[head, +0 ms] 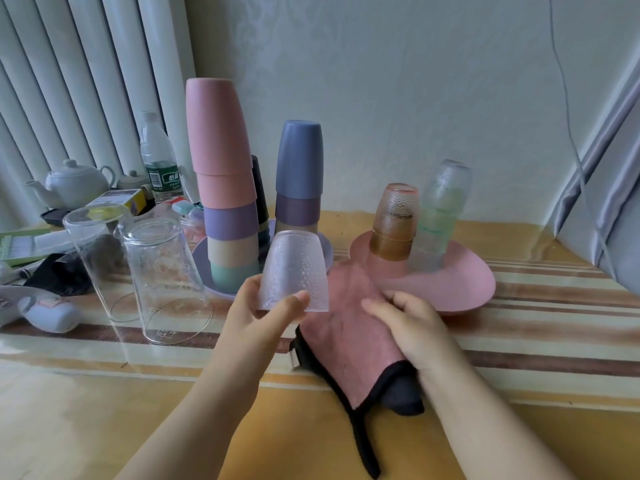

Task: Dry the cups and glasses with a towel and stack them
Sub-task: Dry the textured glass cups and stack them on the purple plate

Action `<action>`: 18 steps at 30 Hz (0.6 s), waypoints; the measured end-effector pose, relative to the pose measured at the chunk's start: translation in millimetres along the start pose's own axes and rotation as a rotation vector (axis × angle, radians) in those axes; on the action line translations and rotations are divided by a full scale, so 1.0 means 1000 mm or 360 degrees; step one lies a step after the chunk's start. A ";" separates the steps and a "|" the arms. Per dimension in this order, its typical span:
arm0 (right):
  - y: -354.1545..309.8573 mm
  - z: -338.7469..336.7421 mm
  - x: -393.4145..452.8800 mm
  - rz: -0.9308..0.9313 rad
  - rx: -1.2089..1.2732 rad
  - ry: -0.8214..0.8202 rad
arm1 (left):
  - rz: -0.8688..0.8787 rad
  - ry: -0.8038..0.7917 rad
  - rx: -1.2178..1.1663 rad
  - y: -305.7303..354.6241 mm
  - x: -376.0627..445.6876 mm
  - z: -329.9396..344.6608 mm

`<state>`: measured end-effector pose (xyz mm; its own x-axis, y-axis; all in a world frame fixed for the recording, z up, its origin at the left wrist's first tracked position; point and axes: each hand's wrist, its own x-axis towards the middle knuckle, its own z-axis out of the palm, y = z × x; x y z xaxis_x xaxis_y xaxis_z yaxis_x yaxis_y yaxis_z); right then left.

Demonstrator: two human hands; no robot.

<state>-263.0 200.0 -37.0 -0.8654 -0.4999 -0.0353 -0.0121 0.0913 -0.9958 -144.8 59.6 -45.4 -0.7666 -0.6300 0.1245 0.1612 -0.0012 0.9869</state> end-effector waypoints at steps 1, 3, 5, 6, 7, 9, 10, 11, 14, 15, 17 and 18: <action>-0.002 -0.001 0.000 0.0034 0.0165 0.0023 | 0.0017 -0.0013 0.0060 0.000 -0.002 0.002; -0.004 0.000 -0.003 0.0096 0.0595 -0.0172 | 0.0045 -0.0037 0.0159 -0.002 -0.003 0.007; -0.003 0.011 -0.006 0.0097 0.0872 -0.0431 | 0.0092 -0.0030 0.0217 -0.006 -0.003 0.010; 0.001 0.018 -0.008 0.0001 0.0869 -0.0539 | 0.0116 -0.0017 0.0247 -0.008 -0.003 0.011; 0.008 0.025 -0.010 -0.0151 0.0740 -0.0589 | 0.0138 -0.0015 0.0282 -0.009 -0.002 0.011; 0.021 0.039 -0.015 -0.0441 0.0365 -0.0557 | 0.0199 -0.0072 0.0375 -0.011 -0.001 0.010; 0.023 0.043 -0.018 -0.0511 0.0249 -0.0505 | 0.0230 -0.0120 0.0430 -0.011 -0.001 0.010; 0.022 0.044 -0.019 -0.0516 0.0214 -0.0431 | 0.0255 -0.0180 0.0470 -0.010 -0.001 0.010; 0.015 0.034 -0.013 -0.0499 0.0290 -0.0199 | 0.0212 -0.0436 0.0505 -0.013 -0.003 0.013; 0.014 0.029 -0.009 -0.0488 0.0306 -0.0119 | 0.0155 -0.0497 0.0475 -0.015 -0.004 0.015; 0.015 0.023 -0.003 -0.0370 0.0352 -0.0033 | 0.0062 -0.0552 0.0363 -0.019 -0.005 0.018; 0.016 0.022 -0.003 -0.0268 0.0394 -0.0012 | 0.0041 -0.0551 0.0296 -0.020 -0.005 0.019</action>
<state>-249.8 183.6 -54.9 -0.8578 -0.4967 0.1324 -0.0317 -0.2060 -0.9780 -155.9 77.7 -63.5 -0.9332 -0.3286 0.1454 0.0922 0.1723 0.9807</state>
